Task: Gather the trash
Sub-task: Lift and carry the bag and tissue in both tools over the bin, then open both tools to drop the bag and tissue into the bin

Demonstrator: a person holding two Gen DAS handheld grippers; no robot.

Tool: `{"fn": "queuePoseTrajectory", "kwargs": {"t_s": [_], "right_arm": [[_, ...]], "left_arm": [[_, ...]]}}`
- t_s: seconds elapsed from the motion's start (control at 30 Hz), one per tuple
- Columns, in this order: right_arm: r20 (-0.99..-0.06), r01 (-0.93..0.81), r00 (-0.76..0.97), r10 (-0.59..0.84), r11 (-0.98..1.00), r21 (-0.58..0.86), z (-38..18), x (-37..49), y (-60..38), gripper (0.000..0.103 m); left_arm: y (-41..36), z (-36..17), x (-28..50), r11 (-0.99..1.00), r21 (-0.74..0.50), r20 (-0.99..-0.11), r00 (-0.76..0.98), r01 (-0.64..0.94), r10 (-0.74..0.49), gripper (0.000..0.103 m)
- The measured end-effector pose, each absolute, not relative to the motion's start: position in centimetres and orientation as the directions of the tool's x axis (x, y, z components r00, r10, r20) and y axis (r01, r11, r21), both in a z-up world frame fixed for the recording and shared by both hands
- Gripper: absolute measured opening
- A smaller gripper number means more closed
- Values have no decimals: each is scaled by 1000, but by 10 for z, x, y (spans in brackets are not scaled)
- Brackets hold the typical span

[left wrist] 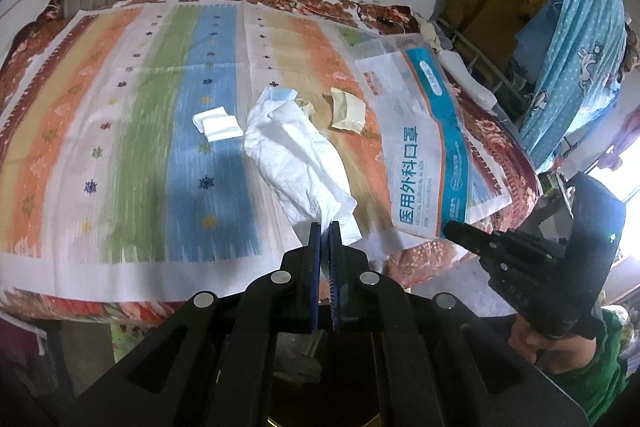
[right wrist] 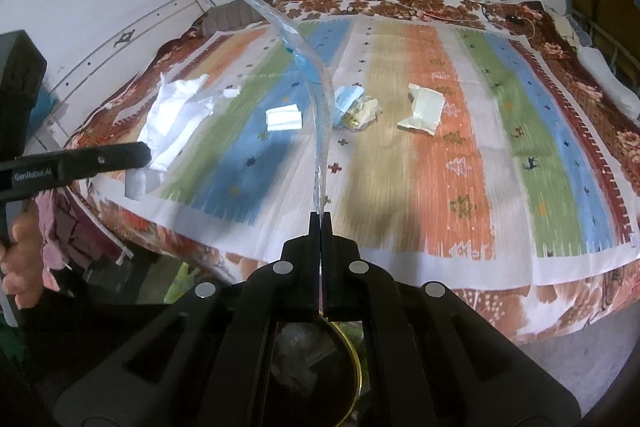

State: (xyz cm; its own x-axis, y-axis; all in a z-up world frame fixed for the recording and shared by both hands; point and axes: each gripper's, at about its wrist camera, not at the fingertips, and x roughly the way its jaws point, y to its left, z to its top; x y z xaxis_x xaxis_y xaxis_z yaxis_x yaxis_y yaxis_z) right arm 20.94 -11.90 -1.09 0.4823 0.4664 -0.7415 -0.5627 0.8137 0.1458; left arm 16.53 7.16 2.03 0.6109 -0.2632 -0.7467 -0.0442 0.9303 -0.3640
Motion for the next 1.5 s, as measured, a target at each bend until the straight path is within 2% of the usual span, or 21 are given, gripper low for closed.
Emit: {"fn": "queuePoseTrajectory", "kwargs": {"t_s": [0.2,0.77,0.9,1.13,1.5], "right_arm": [[-741,-567,453,496,801,190,-17,187,-130,0],[-797,-567,390,461,802,186,-53,138,-137,0],[-823,-559,358,441,807,190,-67,128,-138,0],[-859,-550,309,409,813,189,-87,112,-140,0],[-930,-541,192,313,824,166,-128,89,-134,0]], "left_arm": [[60,16,148,923,-382,-739,616,-51,-272,3],[18,-15,105,919,-393,-771,557,-32,-310,3],[17,-35,91,902,-423,-789,523,-83,-322,3],[8,-59,79,916,-378,-841,463,-135,-279,3],[-5,-99,73,917,-362,-899,322,-169,-296,3]]}}
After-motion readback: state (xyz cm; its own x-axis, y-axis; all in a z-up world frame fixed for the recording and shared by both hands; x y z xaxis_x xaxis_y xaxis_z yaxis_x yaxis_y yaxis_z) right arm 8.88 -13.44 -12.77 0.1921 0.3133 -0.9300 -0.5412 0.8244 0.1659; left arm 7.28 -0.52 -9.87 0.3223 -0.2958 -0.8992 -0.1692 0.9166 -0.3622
